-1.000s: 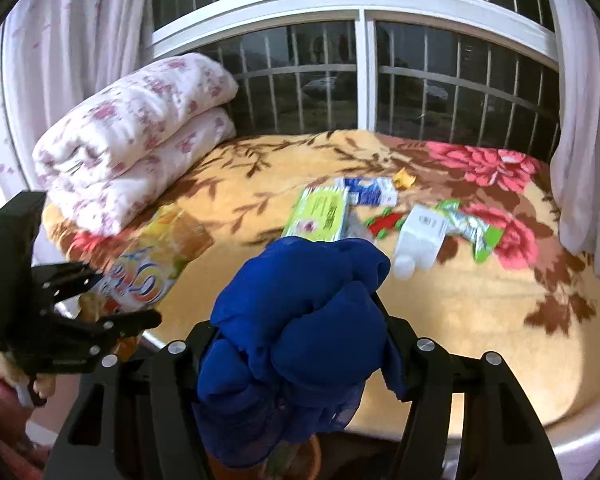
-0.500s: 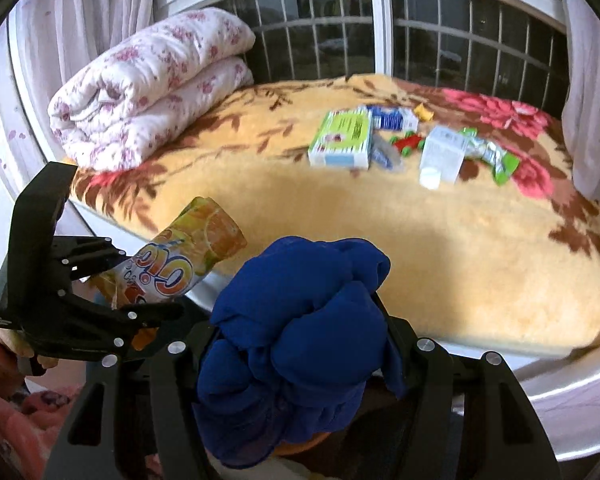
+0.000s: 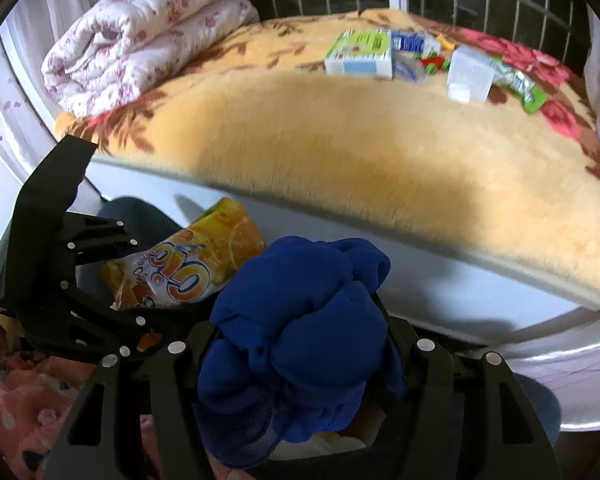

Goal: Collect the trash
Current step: 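Carry the pouch and cloth to the orange bin and release both, then lift both tools from the bin back toward the bed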

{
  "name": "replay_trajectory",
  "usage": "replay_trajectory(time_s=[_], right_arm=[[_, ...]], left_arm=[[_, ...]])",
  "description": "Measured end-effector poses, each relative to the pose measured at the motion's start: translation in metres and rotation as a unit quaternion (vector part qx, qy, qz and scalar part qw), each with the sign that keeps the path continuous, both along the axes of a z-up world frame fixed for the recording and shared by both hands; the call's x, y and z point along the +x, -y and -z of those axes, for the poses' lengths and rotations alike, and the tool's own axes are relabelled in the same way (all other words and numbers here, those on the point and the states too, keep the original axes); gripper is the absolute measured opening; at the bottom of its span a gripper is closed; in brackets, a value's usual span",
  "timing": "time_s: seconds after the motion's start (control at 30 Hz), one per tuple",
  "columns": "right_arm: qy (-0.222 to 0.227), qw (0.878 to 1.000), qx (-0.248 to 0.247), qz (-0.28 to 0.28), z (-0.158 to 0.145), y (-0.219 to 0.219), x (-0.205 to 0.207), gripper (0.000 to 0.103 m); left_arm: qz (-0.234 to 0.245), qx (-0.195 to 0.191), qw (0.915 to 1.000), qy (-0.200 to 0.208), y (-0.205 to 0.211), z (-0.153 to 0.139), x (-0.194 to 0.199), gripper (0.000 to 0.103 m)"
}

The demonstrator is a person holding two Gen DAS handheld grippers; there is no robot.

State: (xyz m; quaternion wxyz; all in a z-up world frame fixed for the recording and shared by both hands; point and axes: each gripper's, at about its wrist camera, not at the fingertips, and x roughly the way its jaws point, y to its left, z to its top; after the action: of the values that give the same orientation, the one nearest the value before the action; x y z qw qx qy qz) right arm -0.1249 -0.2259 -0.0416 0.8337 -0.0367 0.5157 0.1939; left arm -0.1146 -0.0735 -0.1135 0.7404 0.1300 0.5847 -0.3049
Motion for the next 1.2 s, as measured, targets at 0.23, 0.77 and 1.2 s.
replay_trajectory(time_s=[0.23, 0.77, 1.2], right_arm=[[-0.048, 0.999, -0.007, -0.004, 0.037, -0.005, 0.006, 0.062], [-0.125, 0.992, -0.021, 0.003, 0.101, -0.016, 0.033, 0.075], [-0.133, 0.991, -0.017, 0.019, 0.106, 0.003, 0.042, 0.081]], left_arm=[[-0.001, 0.007, 0.9978, -0.066, 0.0, 0.038, 0.009, 0.055], [-0.024, 0.044, 0.9851, -0.165, 0.002, 0.102, 0.03, 0.06], [-0.053, 0.045, 0.9816, -0.178, -0.005, 0.104, 0.041, 0.079]])
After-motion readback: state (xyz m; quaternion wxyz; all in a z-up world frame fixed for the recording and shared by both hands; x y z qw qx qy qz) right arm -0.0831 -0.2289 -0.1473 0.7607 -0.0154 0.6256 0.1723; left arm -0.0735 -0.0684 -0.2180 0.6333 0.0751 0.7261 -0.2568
